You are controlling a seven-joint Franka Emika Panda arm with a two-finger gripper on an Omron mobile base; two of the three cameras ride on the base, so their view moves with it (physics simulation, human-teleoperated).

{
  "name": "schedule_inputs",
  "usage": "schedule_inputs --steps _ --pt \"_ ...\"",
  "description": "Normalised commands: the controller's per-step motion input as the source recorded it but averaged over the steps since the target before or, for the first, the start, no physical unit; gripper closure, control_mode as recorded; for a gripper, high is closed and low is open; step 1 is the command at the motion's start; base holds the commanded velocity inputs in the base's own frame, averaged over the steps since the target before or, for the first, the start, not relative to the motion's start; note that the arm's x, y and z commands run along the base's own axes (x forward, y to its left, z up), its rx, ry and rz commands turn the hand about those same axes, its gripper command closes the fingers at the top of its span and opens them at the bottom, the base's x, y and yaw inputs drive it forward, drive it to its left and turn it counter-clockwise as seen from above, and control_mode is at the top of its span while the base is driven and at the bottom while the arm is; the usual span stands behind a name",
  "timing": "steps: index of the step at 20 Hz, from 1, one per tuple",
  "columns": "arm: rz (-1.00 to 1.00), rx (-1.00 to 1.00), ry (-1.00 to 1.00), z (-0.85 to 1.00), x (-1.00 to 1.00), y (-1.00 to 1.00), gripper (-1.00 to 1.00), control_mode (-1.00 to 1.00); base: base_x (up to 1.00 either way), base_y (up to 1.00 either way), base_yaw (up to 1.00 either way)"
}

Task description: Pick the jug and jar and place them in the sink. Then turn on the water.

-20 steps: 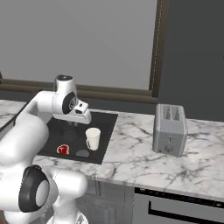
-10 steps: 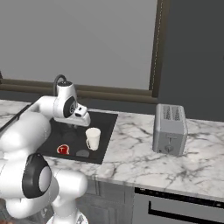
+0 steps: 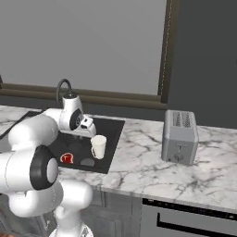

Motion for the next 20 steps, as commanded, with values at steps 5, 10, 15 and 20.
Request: schedule_inputs --steps 5,10,15,20 --pt "0.00 0.00 0.00 -0.21 0.06 0.12 1.00 -1.00 0.00 0.00 0.00" --pt "0.00 0.00 0.06 -0.11 0.00 0.19 1.00 -1.00 0.00 0.00 0.00" --pt "0.00 0.00 0.02 -0.34 0.00 0.01 1.00 -1.00 0.00 0.00 0.00" --pt "0.00 0.00 0.00 -0.34 0.00 0.00 1.00 -1.00 0.00 0.00 0.00"
